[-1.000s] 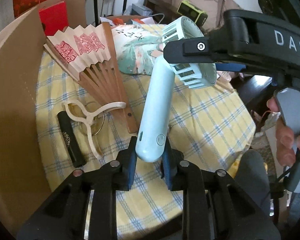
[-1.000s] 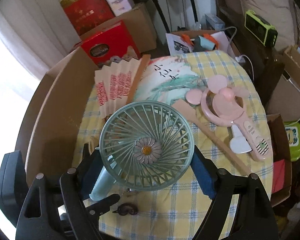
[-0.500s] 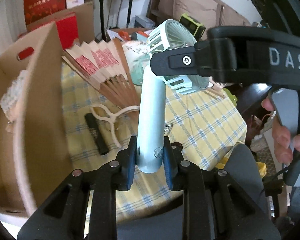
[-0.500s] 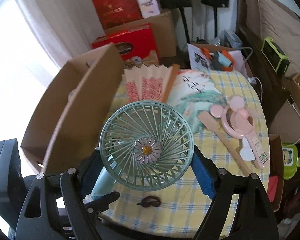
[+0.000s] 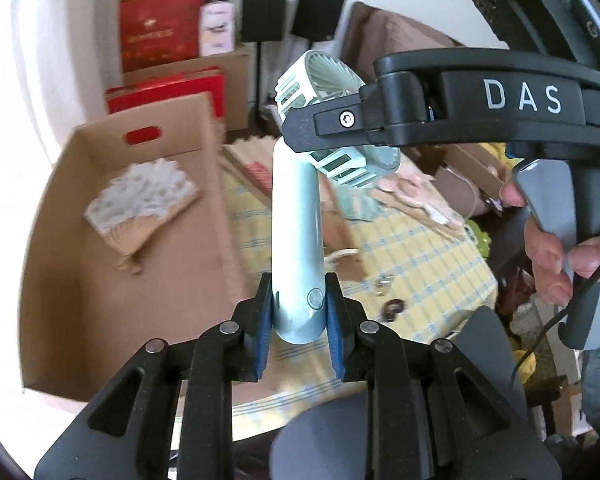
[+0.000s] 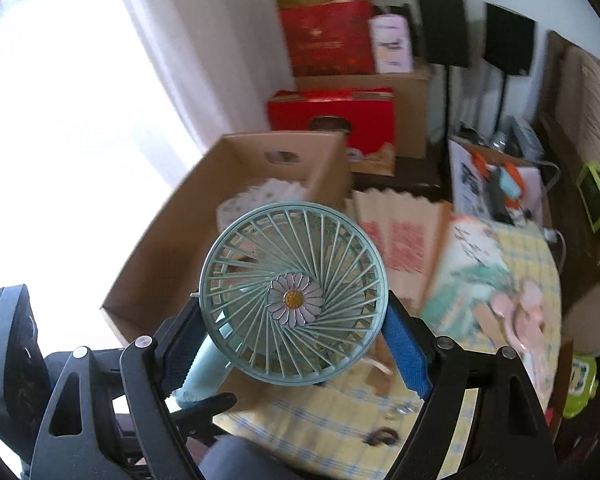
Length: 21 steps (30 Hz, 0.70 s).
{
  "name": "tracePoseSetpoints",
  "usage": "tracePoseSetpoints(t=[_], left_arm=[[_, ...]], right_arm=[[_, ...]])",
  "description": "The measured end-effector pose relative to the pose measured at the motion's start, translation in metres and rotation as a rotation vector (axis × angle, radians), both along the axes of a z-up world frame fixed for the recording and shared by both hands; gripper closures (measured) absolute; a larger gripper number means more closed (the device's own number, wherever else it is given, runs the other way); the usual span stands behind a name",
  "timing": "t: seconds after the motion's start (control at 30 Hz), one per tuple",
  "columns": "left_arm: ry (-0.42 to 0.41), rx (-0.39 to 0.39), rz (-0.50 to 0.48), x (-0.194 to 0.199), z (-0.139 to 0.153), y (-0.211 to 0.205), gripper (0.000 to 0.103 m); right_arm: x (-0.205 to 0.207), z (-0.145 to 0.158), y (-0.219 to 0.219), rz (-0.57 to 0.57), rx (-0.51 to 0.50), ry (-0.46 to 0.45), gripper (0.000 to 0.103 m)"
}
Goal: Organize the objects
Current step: 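Carry the mint-green fan into the box and open the right tool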
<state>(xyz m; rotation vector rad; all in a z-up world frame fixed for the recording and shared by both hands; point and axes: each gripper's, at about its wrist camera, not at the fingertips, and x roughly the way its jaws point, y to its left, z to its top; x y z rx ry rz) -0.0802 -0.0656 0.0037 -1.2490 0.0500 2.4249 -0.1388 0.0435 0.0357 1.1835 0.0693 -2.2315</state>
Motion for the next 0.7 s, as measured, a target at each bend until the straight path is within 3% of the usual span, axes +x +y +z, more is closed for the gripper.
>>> tracePoseSetpoints(t=[0.33, 0.7], left_arm=[[-0.102, 0.015, 0.096, -0.025, -0.034, -0.073, 0.081], [-0.205, 0.053, 0.142, -0.046, -0.077, -0.111, 0.08]], right_arm=[[-0.027, -0.039, -0.088, 0.092, 0.072, -0.122, 0.019], [-0.045, -0.082, -0.157, 0.175, 0.252, -0.131, 0.019]])
